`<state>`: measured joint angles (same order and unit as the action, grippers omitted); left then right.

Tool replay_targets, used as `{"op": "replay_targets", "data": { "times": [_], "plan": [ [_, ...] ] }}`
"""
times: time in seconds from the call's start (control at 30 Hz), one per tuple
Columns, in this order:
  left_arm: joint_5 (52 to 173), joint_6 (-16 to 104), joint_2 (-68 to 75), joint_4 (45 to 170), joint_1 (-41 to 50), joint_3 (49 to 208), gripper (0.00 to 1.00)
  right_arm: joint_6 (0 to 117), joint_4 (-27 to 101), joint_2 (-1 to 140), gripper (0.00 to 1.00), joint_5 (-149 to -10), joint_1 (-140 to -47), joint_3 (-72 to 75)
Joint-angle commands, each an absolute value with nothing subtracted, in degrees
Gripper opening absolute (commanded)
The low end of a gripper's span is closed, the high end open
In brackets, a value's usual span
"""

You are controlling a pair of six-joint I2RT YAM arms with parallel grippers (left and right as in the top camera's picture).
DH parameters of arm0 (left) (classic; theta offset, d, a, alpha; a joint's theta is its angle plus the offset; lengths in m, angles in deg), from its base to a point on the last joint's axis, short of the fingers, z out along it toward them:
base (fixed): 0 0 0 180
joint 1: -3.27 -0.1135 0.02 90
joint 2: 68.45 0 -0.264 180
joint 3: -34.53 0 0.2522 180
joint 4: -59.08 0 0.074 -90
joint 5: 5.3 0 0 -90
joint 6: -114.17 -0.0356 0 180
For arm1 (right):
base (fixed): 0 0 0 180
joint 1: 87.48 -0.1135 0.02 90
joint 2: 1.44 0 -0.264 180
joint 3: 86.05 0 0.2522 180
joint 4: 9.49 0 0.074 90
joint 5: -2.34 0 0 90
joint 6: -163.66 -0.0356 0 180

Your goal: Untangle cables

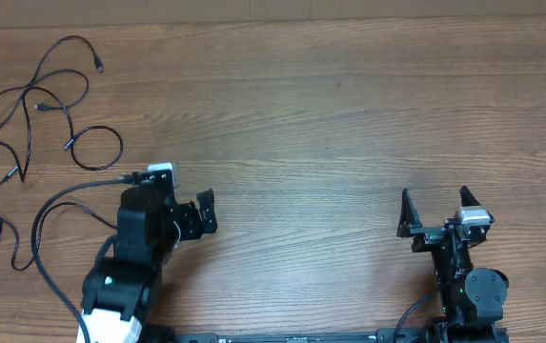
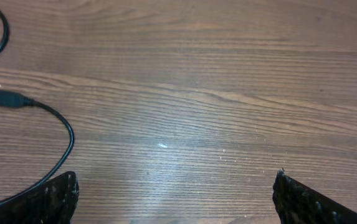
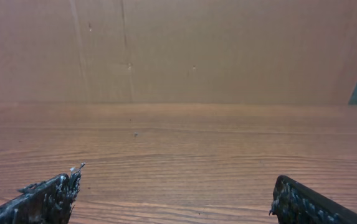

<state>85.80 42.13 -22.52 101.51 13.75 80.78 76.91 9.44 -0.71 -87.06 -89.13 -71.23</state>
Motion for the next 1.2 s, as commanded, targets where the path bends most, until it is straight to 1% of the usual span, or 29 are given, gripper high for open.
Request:
{"op": "replay_targets", "data": {
  "times": [0.0, 0.27, 0.63, 0.9, 1.17],
  "plan": [
    [86.2, 40.4, -28.2, 98.6, 13.8, 77.0, 0.99, 77.1, 9.1, -1.2, 1.0, -87.5, -89.6, -71.8],
    [87.3, 40.4, -40.7, 92.6, 13.8, 69.2, 1.0, 77.1, 9.1, -1.2, 1.0, -87.5, -89.6, -71.8],
    [87.1, 38.9, -54.7, 91.8, 13.7, 63.6, 1.0, 77.1, 9.1, -1.2, 1.0, -87.5, -89.6, -71.8],
    [87.1, 38.9, -59.0, 91.5, 12.9, 60.4, 1.0, 77.1, 9.1, -1.2, 1.0, -87.5, -89.6, -71.8],
    [87.7, 38.9, -64.0, 82.8, 12.5, 54.0, 1.0, 77.1, 9.1, -1.2, 1.0, -87.5, -89.6, -71.8]
  ]
}}
